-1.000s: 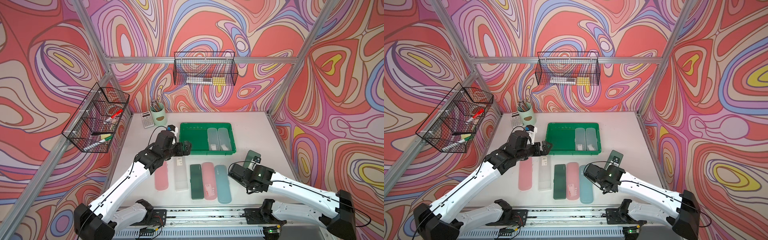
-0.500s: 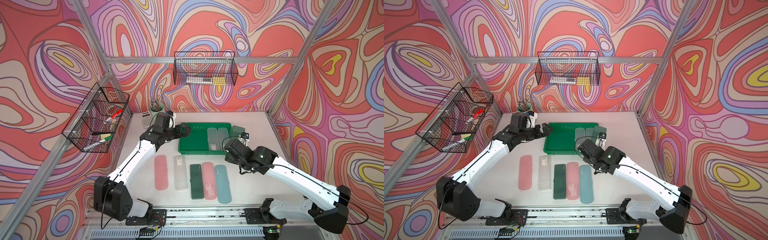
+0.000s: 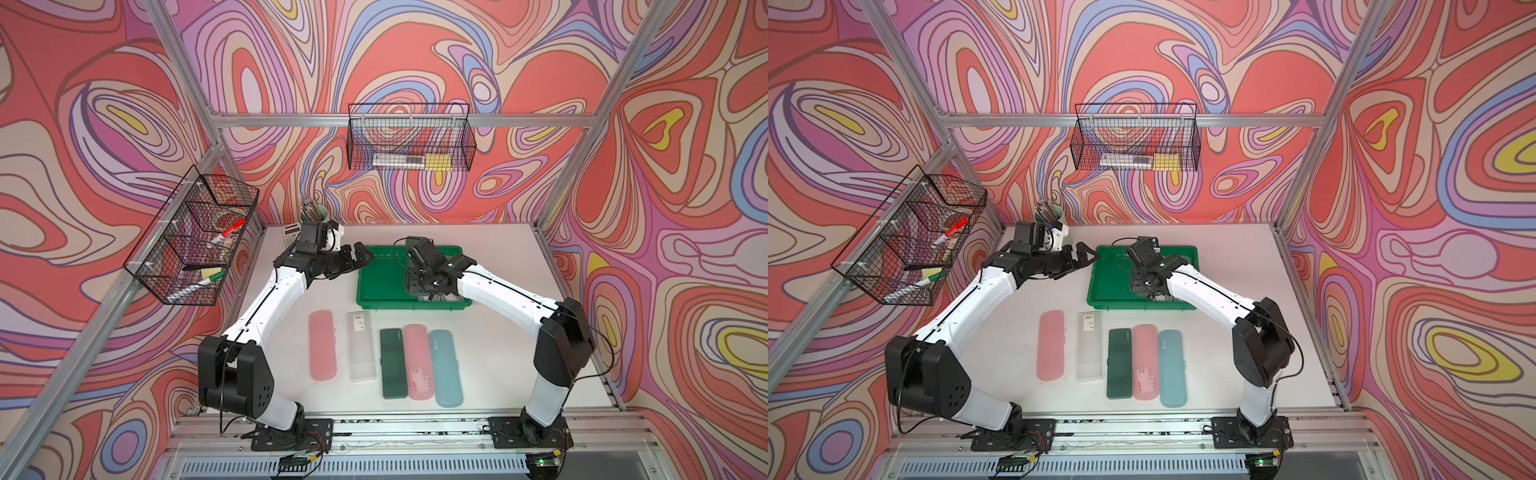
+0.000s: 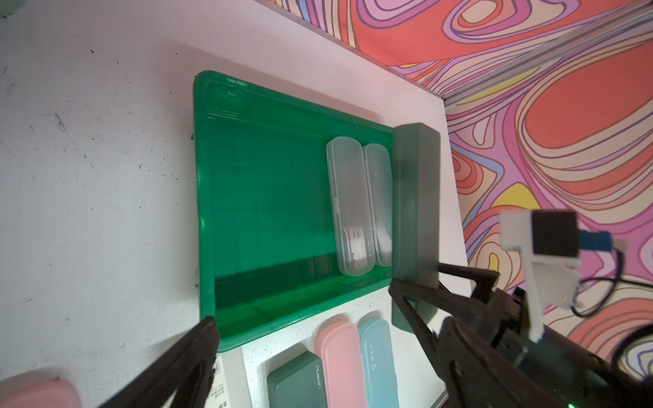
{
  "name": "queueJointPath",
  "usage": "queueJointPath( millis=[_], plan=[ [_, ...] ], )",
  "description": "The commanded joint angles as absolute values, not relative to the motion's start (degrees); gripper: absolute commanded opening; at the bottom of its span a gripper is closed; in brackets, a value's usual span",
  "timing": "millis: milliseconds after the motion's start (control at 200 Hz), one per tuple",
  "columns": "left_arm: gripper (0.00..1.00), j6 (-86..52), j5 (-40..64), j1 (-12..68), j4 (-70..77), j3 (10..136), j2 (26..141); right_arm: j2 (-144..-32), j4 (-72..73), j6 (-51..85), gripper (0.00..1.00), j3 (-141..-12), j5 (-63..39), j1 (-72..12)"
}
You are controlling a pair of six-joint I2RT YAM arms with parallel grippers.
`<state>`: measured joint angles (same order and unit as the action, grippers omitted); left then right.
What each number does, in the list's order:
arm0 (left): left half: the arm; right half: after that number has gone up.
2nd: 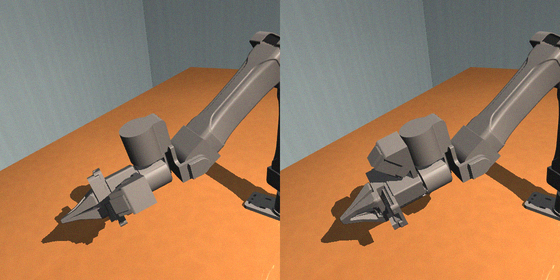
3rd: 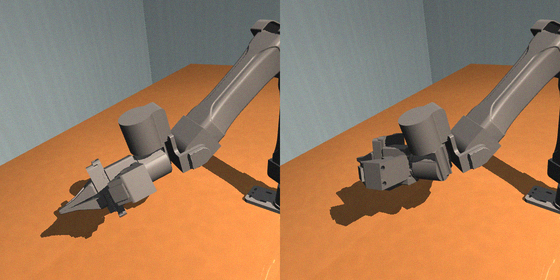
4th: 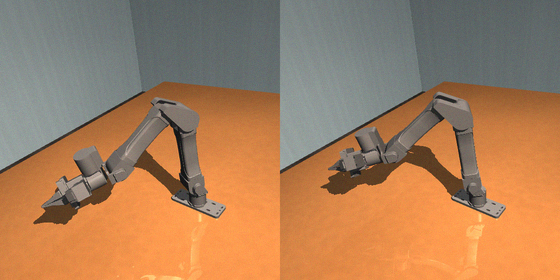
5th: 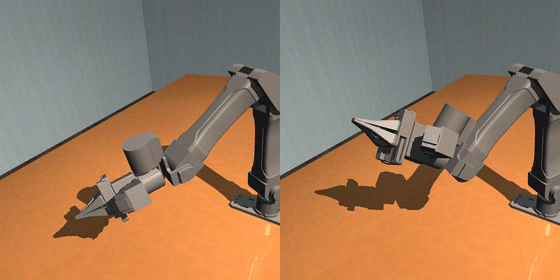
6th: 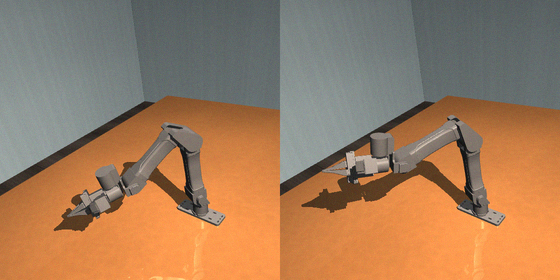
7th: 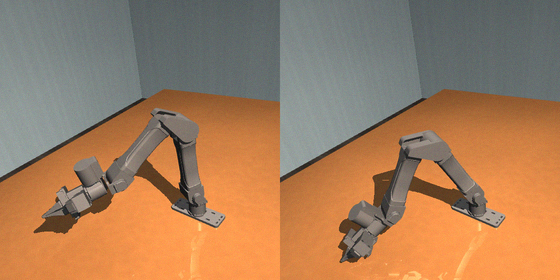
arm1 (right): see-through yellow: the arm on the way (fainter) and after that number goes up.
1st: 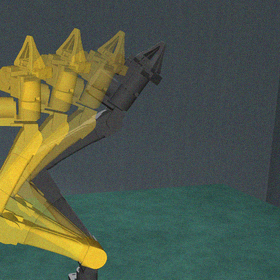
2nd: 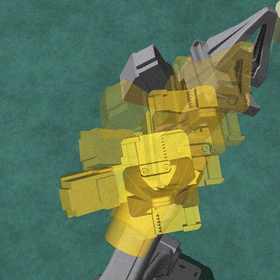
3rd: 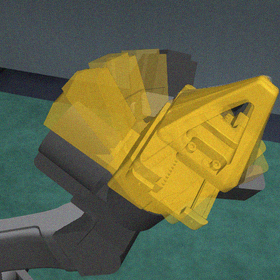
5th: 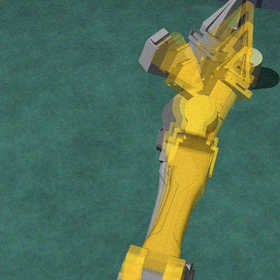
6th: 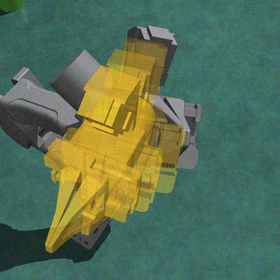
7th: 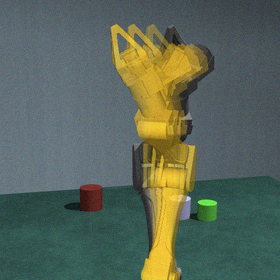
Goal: Put the pencil case into the storage box
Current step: Place the pencil case at the storage box.
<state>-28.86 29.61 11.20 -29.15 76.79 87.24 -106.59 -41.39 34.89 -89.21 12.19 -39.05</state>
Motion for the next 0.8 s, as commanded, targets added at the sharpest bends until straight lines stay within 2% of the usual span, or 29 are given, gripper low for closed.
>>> queueJointPath(
  millis=[0,341,796],
  plan=[
    [0.99,-22.1,28.2,10.4,-36.1,80.3,88.3,-110.2,-37.1,35.2,0.56,-92.1,11.0,-38.8],
    [0.99,-23.4,33.6,7.8,-33.6,78.8,87.5,-117.8,-34.7,39.1,0.54,-94.4,12.7,-38.8],
    [0.99,-23.3,33.5,7.5,-34.4,78.6,88.2,-125.3,-35.8,39.4,0.54,-98.9,10.7,-38.8]
  ],
)
